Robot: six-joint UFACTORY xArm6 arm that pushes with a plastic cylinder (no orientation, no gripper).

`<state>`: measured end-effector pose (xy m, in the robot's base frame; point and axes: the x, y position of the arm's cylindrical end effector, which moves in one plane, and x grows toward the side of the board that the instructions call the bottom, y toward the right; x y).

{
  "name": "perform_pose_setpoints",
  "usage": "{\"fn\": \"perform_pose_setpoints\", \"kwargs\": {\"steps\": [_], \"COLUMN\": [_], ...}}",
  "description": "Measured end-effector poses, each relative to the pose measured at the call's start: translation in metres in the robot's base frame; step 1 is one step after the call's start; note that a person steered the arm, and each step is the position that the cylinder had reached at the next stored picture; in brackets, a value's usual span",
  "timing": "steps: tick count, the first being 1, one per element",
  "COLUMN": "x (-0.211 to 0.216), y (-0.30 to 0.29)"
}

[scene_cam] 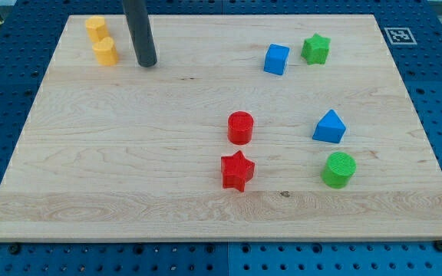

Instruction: Place the arm at the center of the board

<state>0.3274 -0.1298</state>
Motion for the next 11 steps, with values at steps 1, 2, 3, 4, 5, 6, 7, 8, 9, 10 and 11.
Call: {"fn": "perform_pose_setpoints", "kwargs": {"steps": [1,2,3,4,5,6,7,8,9,10,11], "x": [0.015,-0.001,-0.031,-0.028,-0.017,-0.016,-0.016,-0.016,-0.016,-0.016,0.008], "y": [-0.035,-0.066,-0.066,-0.052,0.004,0.014,0.016,0.029,0.036,0.036,0.041]}}
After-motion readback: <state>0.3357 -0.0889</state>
